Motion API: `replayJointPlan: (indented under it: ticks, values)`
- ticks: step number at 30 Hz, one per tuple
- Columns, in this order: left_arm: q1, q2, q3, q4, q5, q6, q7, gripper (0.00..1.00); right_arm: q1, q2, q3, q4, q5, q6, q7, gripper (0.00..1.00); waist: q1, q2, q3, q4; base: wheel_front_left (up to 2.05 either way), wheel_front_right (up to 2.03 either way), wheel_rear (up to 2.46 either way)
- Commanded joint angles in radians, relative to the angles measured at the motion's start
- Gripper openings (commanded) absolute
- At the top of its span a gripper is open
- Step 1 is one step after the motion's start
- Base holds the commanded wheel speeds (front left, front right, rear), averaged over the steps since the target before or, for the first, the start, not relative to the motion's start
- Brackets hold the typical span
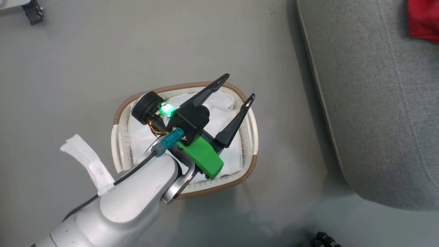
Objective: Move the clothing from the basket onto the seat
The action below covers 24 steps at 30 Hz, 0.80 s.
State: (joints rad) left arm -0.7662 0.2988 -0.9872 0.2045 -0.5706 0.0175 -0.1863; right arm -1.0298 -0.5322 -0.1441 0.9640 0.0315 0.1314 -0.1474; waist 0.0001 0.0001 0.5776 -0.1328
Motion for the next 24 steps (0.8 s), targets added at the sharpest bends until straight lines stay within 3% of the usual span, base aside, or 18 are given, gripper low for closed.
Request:
replayJointPlan:
  ticks: [1, 15, 24]
  values:
    - [0.01, 0.008, 0.004, 0.002, -0.01, 0.003, -0.006, 1.0, 0.024, 0.01, -0.005, 0.011, -0.004, -0.001, -0.018, 1.0, -0.0001, -0.0001, -0.01, -0.01, 0.0, 0.0, 0.0]
    - [0.073, 0.001, 0.049, 0.022, -0.067, 0.01, -0.055, 1.0, 0.195, 0.097, 0.02, -0.065, 0.029, -0.001, -0.115, 1.0, -0.0001, -0.0001, -0.137, -0.064, 0.0, 0.0, 0.0]
    - [0.148, -0.027, 0.111, 0.062, -0.087, 0.017, -0.079, 1.0, 0.269, 0.127, 0.044, -0.198, 0.024, -0.001, -0.117, 1.0, -0.0001, -0.0001, -0.262, -0.03, 0.0, 0.0, 0.0]
